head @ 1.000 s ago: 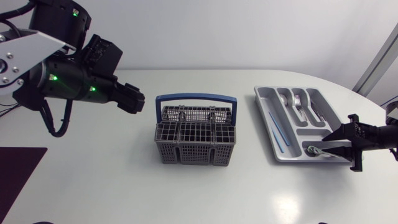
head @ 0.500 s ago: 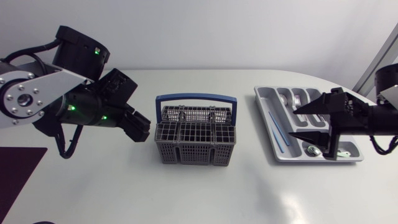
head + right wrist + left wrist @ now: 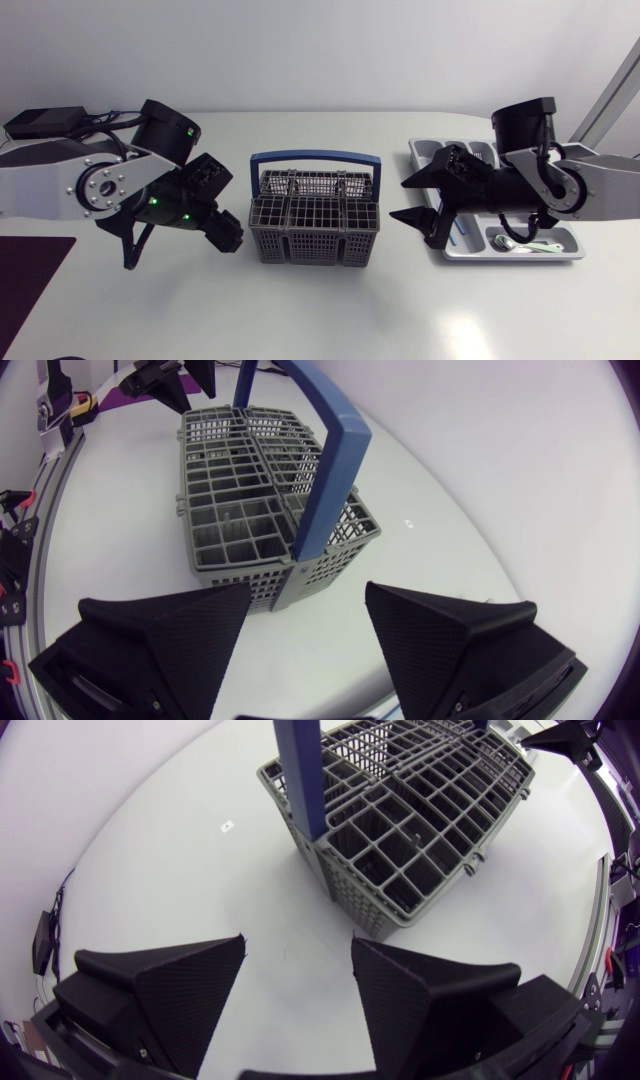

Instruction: Unload the cutlery basket into the drawer organizer.

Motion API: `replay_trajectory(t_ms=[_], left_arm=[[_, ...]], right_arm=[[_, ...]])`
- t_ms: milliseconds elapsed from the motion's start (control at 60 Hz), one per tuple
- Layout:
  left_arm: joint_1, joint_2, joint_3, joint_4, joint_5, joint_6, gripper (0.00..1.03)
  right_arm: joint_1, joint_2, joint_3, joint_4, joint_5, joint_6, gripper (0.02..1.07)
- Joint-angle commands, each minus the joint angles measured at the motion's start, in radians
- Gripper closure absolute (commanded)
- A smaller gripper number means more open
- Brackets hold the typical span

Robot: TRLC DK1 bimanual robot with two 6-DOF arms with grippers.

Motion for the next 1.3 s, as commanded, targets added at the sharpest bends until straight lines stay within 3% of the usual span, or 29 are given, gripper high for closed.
replay_trajectory(t_ms=[0, 700, 1033, 1283], left_arm=[[0.006, 0.034, -0.016, 0.022, 0.005, 0.026, 0.11], [-0.02, 0.093, 0.079, 0.043, 0.007, 0.026, 0.1], [-0.005, 0.097, 0.093, 0.042, 0.005, 0.032, 0.1], [0.047, 0.001, 0.064, 0.025, 0.005, 0.037, 0.06]], right_arm=[[0.026, 0.037, 0.005, 0.034, 0.024, 0.058, 0.24], [0.097, 0.135, 0.081, 0.092, 0.141, 0.133, 0.24], [0.094, 0.129, 0.053, 0.1, 0.149, 0.126, 0.24], [0.057, -0.008, -0.031, 0.11, 0.162, 0.106, 0.11]])
